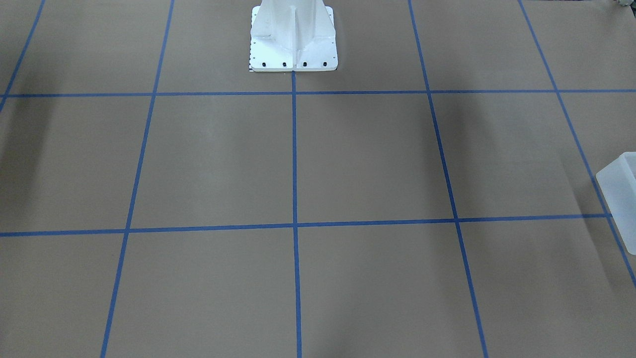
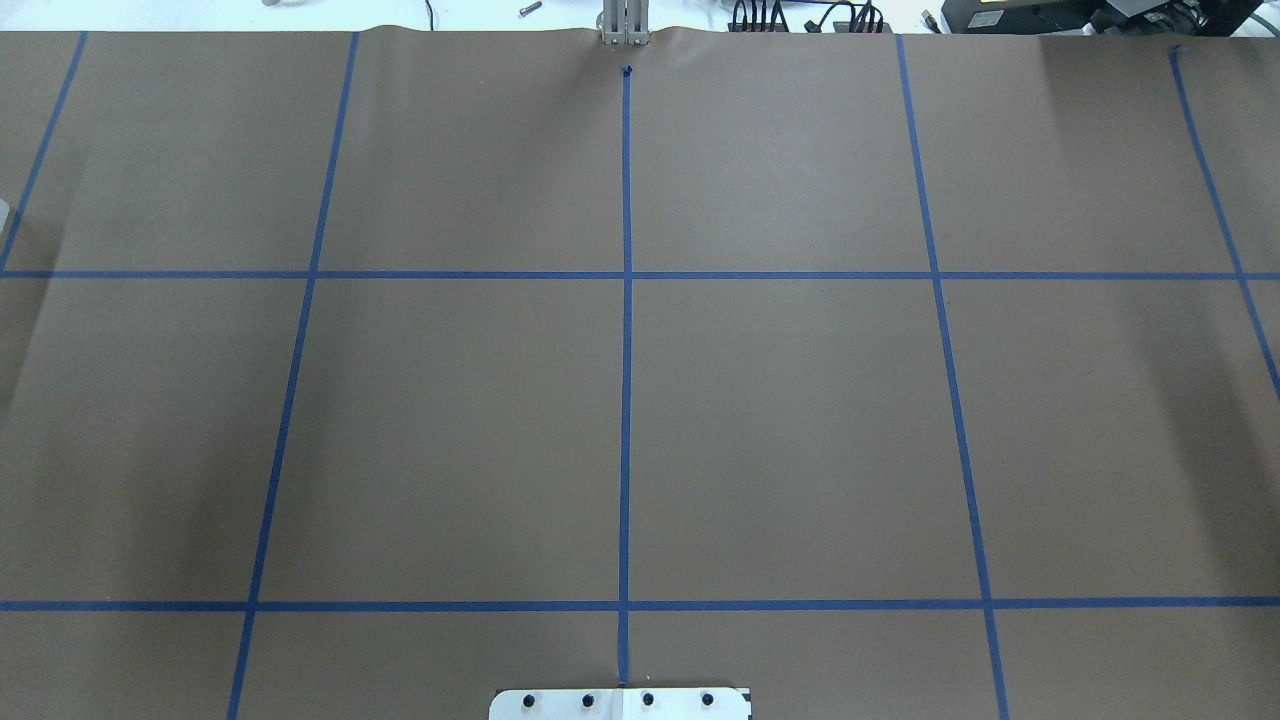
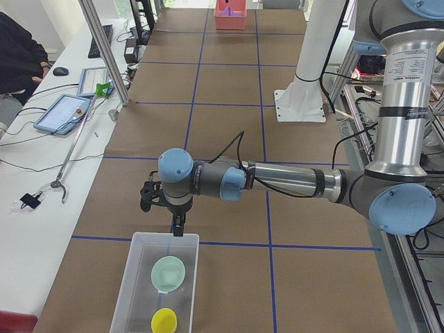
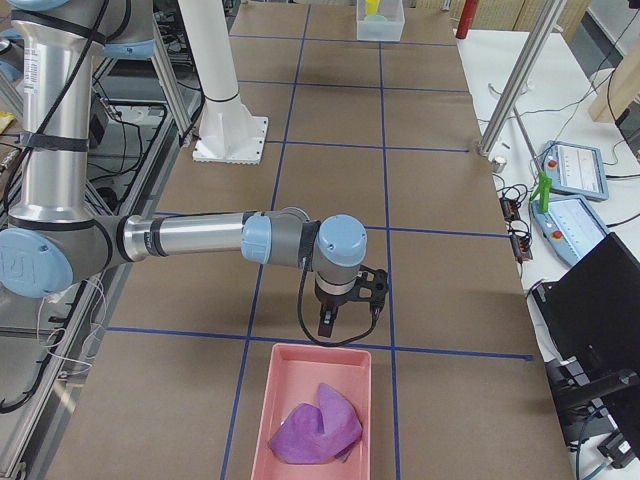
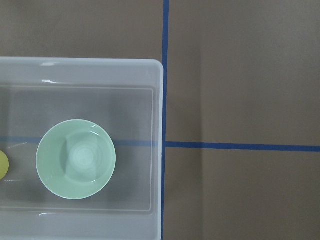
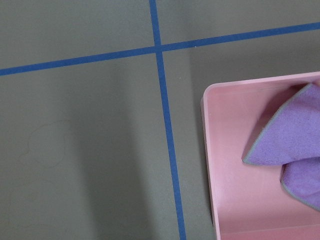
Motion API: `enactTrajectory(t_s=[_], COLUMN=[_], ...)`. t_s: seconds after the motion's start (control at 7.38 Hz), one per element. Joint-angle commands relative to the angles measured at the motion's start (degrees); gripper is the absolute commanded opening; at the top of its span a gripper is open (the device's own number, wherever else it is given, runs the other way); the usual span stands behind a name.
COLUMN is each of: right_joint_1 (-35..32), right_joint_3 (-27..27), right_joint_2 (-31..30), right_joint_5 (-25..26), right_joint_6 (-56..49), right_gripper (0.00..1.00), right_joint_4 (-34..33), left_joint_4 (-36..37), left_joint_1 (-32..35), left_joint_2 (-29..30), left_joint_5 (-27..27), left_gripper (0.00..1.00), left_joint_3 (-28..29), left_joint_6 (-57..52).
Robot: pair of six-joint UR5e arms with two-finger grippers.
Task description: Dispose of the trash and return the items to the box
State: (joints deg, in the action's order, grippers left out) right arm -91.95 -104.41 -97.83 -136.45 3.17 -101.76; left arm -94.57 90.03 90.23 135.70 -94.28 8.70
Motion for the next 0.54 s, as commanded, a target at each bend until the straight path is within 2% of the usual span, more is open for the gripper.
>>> enactTrajectory(t_s=[0.0,0.41], right_joint_1=[-0.8,-1.2], right_joint_3=[0.6,2.0], right_joint_2=[-0.1,0.0], right_joint_5=[-0.2,-0.7], right_joint_6=[-0.1,-0.2], right_gripper=[1.0,1.0], right_joint_4=[0.0,0.1], left_joint_4=[-1.5,-1.5], left_joint_1=[0.3,0.3], left_joint_2=[-2.1,-2.1], left_joint_5=[0.0,-1.7], left_gripper=[0.99,0.99], left_joint_3=[-0.2,0.0], left_joint_6=[0.0,-0.1])
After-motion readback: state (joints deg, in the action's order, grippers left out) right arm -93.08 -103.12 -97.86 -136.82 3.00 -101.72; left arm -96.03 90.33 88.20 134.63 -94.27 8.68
